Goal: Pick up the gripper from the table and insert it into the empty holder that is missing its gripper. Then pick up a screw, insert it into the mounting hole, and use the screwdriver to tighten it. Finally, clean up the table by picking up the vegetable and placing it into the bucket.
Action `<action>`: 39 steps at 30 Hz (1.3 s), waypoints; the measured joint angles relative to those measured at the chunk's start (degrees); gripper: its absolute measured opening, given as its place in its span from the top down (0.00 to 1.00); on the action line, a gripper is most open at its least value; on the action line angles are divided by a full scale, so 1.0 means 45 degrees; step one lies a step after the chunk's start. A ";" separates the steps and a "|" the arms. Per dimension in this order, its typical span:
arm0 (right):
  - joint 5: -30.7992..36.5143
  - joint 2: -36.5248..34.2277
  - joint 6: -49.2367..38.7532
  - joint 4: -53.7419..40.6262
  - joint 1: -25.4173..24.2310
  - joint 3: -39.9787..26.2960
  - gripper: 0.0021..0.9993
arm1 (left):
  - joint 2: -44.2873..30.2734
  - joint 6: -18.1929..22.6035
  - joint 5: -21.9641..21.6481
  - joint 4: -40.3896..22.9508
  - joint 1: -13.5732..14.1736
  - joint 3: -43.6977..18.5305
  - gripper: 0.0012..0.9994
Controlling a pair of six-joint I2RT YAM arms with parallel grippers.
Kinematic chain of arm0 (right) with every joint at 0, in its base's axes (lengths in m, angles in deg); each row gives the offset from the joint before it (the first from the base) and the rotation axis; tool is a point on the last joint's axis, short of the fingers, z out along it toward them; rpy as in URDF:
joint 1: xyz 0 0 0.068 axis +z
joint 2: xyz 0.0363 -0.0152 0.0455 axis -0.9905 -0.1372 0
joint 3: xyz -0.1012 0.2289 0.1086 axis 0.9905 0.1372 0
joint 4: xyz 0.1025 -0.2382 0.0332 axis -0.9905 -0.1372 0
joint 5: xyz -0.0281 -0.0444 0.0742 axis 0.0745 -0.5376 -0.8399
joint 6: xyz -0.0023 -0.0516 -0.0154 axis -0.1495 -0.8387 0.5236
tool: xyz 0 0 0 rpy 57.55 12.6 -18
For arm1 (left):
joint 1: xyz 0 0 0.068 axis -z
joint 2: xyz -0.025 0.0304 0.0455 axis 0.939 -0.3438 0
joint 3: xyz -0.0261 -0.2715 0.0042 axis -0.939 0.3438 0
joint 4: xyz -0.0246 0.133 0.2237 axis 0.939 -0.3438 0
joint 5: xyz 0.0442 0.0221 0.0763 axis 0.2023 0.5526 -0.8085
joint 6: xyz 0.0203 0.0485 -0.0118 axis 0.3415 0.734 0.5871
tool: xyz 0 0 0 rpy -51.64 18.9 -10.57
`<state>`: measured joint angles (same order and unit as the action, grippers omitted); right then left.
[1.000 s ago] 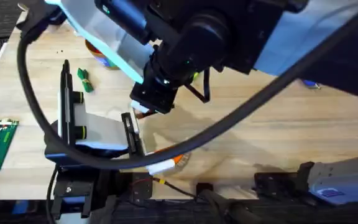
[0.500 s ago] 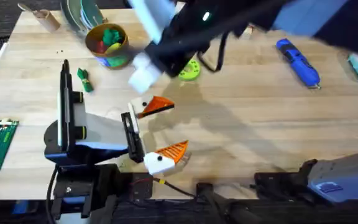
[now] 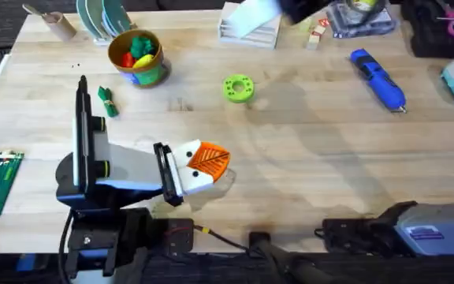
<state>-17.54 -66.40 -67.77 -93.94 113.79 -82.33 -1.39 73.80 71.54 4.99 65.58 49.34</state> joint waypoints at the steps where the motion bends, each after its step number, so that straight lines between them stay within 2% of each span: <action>1: 0.0332 0.0323 -0.0132 -0.0195 -0.0267 -0.0031 0.07 | 0.0000 0.0000 0.0000 0.0000 0.0000 0.0000 1.00; 7: 0.1426 0.1805 -0.0504 -0.1900 -0.1975 -0.0232 0.06 | 0.0000 0.0000 -0.0002 0.0000 0.0000 0.0000 1.00; 11: 0.1650 0.2008 -0.0510 -0.3185 -0.3215 -0.0103 0.06 | 0.0000 0.0000 0.0000 -0.0008 0.0000 0.0000 1.00; 13: 0.1646 0.2053 -0.0441 -0.3329 -0.3703 0.0332 0.06 | 0.0000 0.0000 0.0000 -0.0010 0.0000 0.0000 1.00; 14: 0.1623 0.2247 -0.0344 -0.3288 -0.4243 0.1455 0.06 | 0.0000 0.0000 -0.0005 -0.0010 0.0000 0.0000 1.00; 21: 0.1550 0.3271 0.0112 -0.2027 -0.5487 0.4990 0.07 | 0.0000 0.0000 0.0000 -0.0010 0.0000 0.0000 1.00; 25: 0.1560 0.3573 0.0273 -0.1109 -0.6648 0.6133 0.06 | 0.0000 0.0000 0.0000 -0.0010 0.0000 0.0000 1.00; 33: 0.1995 0.3000 -0.0188 0.0994 -0.9840 0.6636 0.06 | 0.0000 0.0000 0.0000 -0.0014 0.0000 0.0000 1.00; 37: 0.2133 0.2028 -0.0942 0.1443 -1.1063 0.6646 0.06 | 0.0000 0.0000 0.0005 -0.0139 0.0000 0.0000 1.00; 39: 0.2143 0.1755 -0.1282 0.1595 -1.1257 0.6661 0.06 | 0.0000 0.0000 0.0041 -0.0185 0.0000 0.0000 1.00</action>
<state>-7.90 -58.50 -73.54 -86.77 63.14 -52.36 -1.39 73.80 71.73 4.16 65.58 49.34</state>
